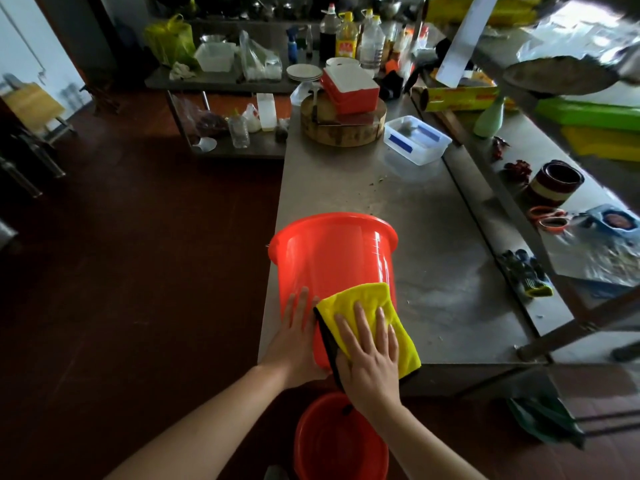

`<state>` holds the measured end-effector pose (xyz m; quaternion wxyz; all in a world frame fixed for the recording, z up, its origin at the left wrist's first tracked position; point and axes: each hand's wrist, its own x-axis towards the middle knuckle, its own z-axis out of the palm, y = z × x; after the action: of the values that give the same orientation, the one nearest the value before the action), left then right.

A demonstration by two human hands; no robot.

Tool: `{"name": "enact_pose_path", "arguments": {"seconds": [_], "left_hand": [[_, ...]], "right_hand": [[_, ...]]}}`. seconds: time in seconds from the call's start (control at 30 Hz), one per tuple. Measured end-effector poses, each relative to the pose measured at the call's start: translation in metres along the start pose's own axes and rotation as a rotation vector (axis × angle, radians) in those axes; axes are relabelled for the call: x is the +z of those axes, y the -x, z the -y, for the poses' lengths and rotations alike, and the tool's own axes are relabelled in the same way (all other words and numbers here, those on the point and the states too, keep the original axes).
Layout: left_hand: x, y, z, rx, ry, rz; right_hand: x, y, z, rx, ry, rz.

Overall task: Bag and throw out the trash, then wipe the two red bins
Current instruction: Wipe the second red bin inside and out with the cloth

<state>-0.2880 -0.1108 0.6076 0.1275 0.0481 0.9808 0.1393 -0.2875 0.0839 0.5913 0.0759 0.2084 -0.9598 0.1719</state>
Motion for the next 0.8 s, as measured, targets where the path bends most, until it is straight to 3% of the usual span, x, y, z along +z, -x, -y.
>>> {"name": "enact_pose_path", "arguments": {"seconds": [0.13, 0.2, 0.37, 0.53, 0.73, 0.8], "left_hand": [[0.003, 0.0, 0.01, 0.008, -0.125, 0.023], [0.005, 0.003, 0.013, -0.006, -0.067, 0.006], [0.005, 0.009, 0.019, -0.046, 0.156, -0.055], [0.0, 0.008, 0.016, -0.047, 0.155, -0.029], [-0.004, 0.003, 0.006, -0.046, 0.107, -0.01], [-0.006, 0.002, 0.004, -0.05, 0.087, -0.01]], "right_hand": [[-0.007, -0.001, -0.004, -0.049, -0.06, 0.037], [-0.011, -0.001, -0.012, -0.032, -0.098, 0.041], [-0.012, 0.002, -0.047, 0.256, -0.144, 0.095], [-0.013, -0.01, -0.057, 0.226, -0.14, 0.022], [-0.008, -0.021, -0.061, 0.264, -0.466, 0.032], [-0.006, -0.017, -0.056, 0.213, -0.443, 0.018]]}}
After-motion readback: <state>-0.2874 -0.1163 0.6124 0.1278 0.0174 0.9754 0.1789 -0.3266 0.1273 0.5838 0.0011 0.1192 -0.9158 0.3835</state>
